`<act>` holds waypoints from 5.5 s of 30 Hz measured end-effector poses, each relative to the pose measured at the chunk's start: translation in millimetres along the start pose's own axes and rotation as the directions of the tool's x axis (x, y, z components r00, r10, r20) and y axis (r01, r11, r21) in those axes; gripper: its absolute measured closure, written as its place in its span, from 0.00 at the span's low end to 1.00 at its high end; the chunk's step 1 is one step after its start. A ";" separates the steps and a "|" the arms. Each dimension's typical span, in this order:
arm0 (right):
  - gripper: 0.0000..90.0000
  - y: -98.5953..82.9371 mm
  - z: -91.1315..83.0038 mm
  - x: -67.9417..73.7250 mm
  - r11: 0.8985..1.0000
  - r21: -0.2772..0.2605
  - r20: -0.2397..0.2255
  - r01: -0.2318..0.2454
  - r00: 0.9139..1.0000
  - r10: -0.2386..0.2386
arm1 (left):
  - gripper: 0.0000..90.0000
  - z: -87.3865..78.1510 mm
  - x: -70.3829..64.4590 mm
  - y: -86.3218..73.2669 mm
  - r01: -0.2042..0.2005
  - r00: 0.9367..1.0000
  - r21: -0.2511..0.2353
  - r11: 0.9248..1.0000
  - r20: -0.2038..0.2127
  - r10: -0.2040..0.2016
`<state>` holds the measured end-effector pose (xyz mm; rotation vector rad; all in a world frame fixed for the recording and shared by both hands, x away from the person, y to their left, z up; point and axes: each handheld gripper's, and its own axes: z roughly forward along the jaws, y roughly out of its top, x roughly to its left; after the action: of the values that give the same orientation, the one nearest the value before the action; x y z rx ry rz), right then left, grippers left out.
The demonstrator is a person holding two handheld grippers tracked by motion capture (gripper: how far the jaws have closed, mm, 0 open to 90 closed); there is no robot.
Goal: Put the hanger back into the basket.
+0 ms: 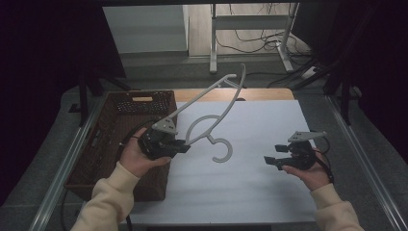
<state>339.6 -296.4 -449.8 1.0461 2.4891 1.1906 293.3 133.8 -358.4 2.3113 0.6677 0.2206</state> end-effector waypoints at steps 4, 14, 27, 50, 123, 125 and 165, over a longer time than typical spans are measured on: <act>0.31 -8.0 3.2 -1.0 1.000 0.009 0.024 -0.008 1.000 0.008 | 0.88 -5.7 2.2 -1.9 0.013 1.000 -0.018 1.000 -0.008 -0.013; 0.29 -13.9 4.4 -5.7 1.000 0.014 0.055 -0.018 0.998 0.017 | 0.88 -13.2 6.2 -4.4 0.013 1.000 -0.022 1.000 -0.025 -0.013; 0.29 -14.4 4.6 -6.3 1.000 0.016 0.068 -0.012 0.998 0.010 | 0.88 -23.8 12.4 -14.0 0.054 0.997 -0.053 0.997 -0.050 -0.057; 0.28 -14.7 7.9 -5.1 0.999 0.038 0.076 0.002 0.997 -0.004 | 0.88 -38.8 25.9 -45.9 0.127 0.988 -0.064 0.990 -0.083 -0.132; 0.28 -15.9 11.5 -4.9 0.997 0.071 0.088 0.010 0.996 -0.016 | 0.88 -50.0 67.4 -124.8 0.290 0.954 -0.039 0.956 -0.063 -0.292; 0.28 -15.9 11.5 -4.6 0.998 0.070 0.089 0.010 0.996 -0.016 | 0.88 -50.5 68.0 -126.5 0.296 0.953 -0.037 0.955 -0.062 -0.298; 0.27 -16.9 13.3 -5.0 0.996 0.085 0.090 0.012 0.996 -0.020 | 0.63 -41.2 85.2 -150.4 0.360 0.930 0.019 0.933 -0.083 -0.357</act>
<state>340.5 -298.9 -471.7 1.0735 2.4920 1.0172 291.7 295.1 -433.0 2.1717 1.1259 0.1290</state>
